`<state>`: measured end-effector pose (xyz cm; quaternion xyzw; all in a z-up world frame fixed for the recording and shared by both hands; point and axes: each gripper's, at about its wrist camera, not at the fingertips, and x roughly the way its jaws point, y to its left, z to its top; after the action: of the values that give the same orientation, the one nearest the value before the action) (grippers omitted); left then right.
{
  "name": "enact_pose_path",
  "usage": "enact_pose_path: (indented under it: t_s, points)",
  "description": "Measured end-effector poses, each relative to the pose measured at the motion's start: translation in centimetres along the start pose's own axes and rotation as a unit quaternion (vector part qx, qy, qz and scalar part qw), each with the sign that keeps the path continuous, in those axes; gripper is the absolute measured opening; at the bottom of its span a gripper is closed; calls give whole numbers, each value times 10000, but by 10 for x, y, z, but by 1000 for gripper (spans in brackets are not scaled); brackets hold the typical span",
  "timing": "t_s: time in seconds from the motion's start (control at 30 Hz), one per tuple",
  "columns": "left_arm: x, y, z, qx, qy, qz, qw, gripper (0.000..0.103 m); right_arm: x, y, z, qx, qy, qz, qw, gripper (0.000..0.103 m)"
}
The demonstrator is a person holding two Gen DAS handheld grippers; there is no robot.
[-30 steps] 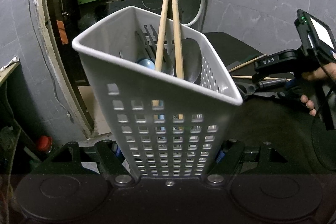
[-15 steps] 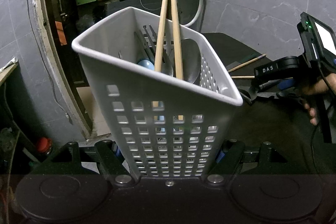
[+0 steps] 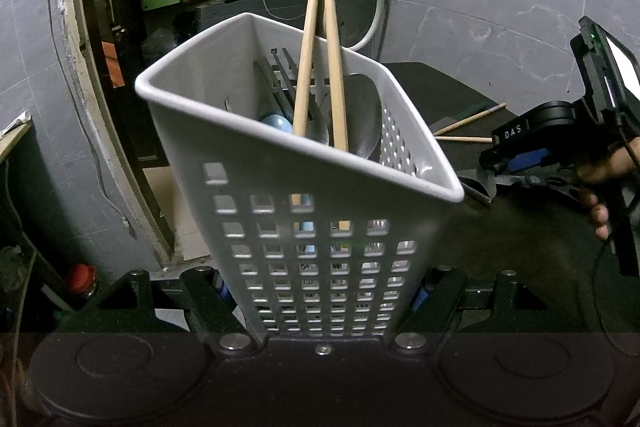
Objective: Organize utensils
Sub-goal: 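Move the right tool to the steel-handled utensil and grasp its handle, then lift the steel utensil with the right tool over the caddy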
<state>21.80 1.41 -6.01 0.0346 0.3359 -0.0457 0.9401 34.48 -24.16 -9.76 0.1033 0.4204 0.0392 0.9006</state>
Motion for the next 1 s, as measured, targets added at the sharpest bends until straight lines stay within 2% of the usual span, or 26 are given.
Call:
enact_pose_path:
  t_s: [0.33,0.57,0.67,0.8,0.9,1.0]
  points:
    - [0,0,-1,-5,-4,-13,10000,76,-6,8,-4,-349,97,343,9988,22]
    - [1,0,-1,9,-12,-22,10000,76,-15,13,-9,-568,432,803,9942,20]
    - [1,0,0,28,-13,-30,10000,76,-24,18,-20,-1031,631,1051,9871,20]
    - [1,0,-1,25,-28,-47,10000,76,-40,26,-35,-1862,913,1280,9699,21]
    - [1,1,-1,20,-33,-57,10000,76,-53,31,-45,-2339,1001,1311,9582,21]
    - [1,1,-1,22,-32,-60,10000,76,-60,35,-53,-2537,1014,1238,9540,25]
